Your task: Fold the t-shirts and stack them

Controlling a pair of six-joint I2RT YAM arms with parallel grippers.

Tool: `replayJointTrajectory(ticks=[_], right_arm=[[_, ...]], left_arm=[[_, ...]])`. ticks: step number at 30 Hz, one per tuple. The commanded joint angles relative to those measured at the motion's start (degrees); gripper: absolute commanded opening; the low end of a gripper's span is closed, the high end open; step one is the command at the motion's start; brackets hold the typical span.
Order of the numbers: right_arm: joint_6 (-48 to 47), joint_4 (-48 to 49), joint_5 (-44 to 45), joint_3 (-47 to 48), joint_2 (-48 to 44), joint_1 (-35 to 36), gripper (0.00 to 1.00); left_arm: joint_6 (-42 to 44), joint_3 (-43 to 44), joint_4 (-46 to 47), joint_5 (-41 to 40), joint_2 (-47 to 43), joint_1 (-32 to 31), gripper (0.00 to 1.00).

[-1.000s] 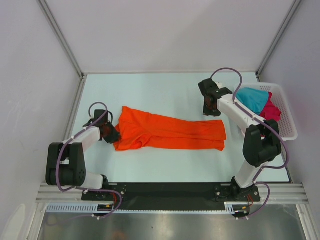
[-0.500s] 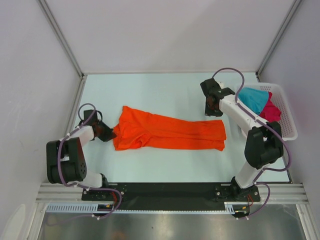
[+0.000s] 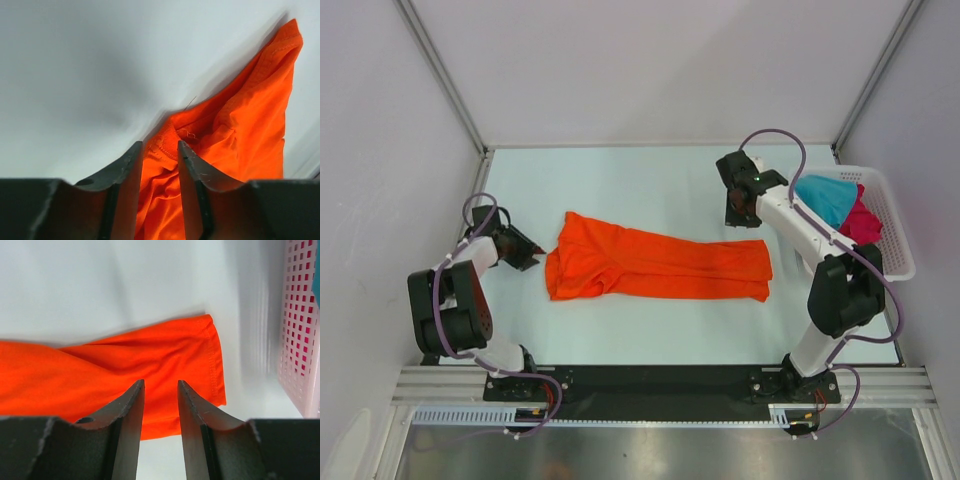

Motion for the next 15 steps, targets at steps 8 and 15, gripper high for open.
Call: replayJointTrajectory(ticks=[8,15], right_arm=[[0.4,-1.5,0.7,3.0,1.9,2.6,0.38],[0.3,-1.1,0.7,2.6,1.8,2.6,0.38]], left_arm=[[4.9,-0.2,-2.0,1.6,-7.2,0.0,1.0],[4.7,-2.3,1.5,6.1,-4.3,-1.4,1.0]])
